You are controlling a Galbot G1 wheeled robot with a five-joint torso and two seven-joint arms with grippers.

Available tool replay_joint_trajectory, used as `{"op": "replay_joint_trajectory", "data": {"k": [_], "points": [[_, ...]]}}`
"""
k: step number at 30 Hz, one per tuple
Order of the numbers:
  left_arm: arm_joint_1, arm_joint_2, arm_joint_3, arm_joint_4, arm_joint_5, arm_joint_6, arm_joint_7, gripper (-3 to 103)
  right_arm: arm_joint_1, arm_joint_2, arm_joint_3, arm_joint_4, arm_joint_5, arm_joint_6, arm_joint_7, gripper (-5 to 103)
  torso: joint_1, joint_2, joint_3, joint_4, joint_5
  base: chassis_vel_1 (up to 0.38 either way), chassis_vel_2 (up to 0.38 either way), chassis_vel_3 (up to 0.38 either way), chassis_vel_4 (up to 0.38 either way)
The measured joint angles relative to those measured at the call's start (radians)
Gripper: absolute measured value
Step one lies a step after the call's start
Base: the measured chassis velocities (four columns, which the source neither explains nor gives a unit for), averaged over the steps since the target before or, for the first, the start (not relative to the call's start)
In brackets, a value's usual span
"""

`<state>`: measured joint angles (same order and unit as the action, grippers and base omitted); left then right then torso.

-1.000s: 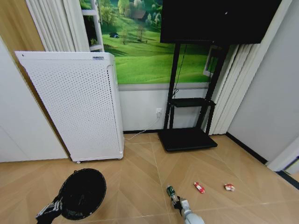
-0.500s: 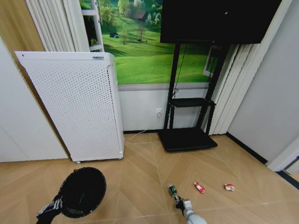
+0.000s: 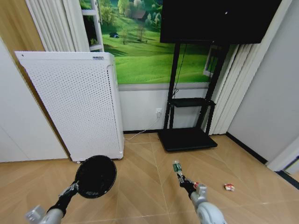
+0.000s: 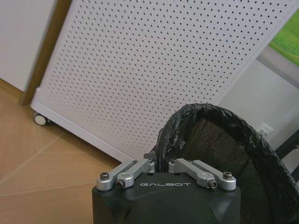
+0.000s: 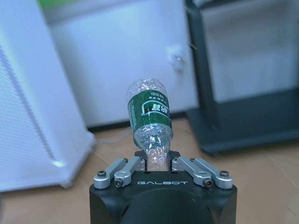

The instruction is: Pick up the trash bin and place the garbage on the floor into it.

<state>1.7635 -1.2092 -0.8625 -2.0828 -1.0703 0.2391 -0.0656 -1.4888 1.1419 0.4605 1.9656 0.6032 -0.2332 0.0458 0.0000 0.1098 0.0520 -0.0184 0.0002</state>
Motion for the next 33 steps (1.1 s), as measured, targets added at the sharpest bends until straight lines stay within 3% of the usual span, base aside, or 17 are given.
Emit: {"op": "replay_joint_trajectory", "data": {"k": [4,6,9,11,12,14,18,21,25,29,33], "points": [[-0.062,0.05,0.047,0.036,-0.044,0.006,-0.012,7,0.004,-0.058,-0.02,0.088,0.066,0.002,-0.016,20,0.0,0.0,0.0,-0.0003,-0.0002,0.0,0.0,0.0,0.0],[-0.157,0.11,0.137,0.094,-0.072,0.009,-0.023,7,0.004,-0.1,-0.03,0.15,0.113,0.007,-0.04,20,0.0,0.0,0.0,-0.0003,-0.0004,0.0,0.0,0.0,0.0],[-0.192,0.131,0.185,0.12,-0.078,0.009,-0.023,7,0.003,-0.11,-0.032,0.163,0.119,0.014,-0.05,20,0.0,0.0,0.0,-0.0007,-0.0001,0.0,0.0,0.0,0.0],[-0.276,0.177,0.324,0.193,-0.096,0.01,-0.018,7,0.003,-0.131,-0.041,0.186,0.124,0.039,-0.09,20,0.0,0.0,0.0,-0.0007,-0.0006,0.0,0.0,0.0,0.0],[-0.276,0.177,0.324,0.193,-0.096,0.01,-0.018,7,0.003,-0.131,-0.041,0.186,0.124,0.039,-0.09,20,0.0,0.0,0.0,-0.0007,-0.0006,0.0,0.0,0.0,0.0],[-0.376,0.215,0.48,0.268,-0.127,0.01,-0.007,7,0.008,-0.137,-0.061,0.196,0.124,0.06,-0.129,20,0.0,0.0,0.0,-0.0003,0.0002,0.0,0.0,0.0,0.0],[-0.467,0.223,0.588,0.315,-0.148,0.01,-0.008,7,0.011,-0.135,-0.076,0.205,0.123,0.075,-0.153,20,0.0,0.0,0.0,-0.0003,-0.0003,0.0,0.0,0.0,0.0],[-0.585,0.217,0.723,0.359,-0.175,0.01,-0.036,7,0.004,-0.133,-0.097,0.221,0.106,0.102,-0.216,20,0.0,0.0,0.0,-0.0009,-0.0002,0.0,0.0,0.0,0.0],[-0.654,0.213,0.827,0.361,-0.18,0.024,-0.081,7,0.0,-0.133,-0.147,0.223,0.063,0.137,-0.268,20,0.0,0.0,0.0,-0.0006,0.0,0.0,0.0,0.0,0.0],[-0.673,0.212,0.89,0.32,-0.154,0.048,-0.14,7,0.008,-0.122,-0.203,0.197,-0.003,0.17,-0.309,20,0.0,0.0,0.0,-0.0003,-0.0001,0.0,0.0,0.0,0.0],[-0.661,0.217,0.911,0.256,-0.084,0.071,-0.143,7,0.017,-0.113,-0.251,0.145,-0.062,0.197,-0.331,20,0.0,0.0,0.0,-0.0004,-0.0002,0.0,0.0,0.0,0.0]]}}
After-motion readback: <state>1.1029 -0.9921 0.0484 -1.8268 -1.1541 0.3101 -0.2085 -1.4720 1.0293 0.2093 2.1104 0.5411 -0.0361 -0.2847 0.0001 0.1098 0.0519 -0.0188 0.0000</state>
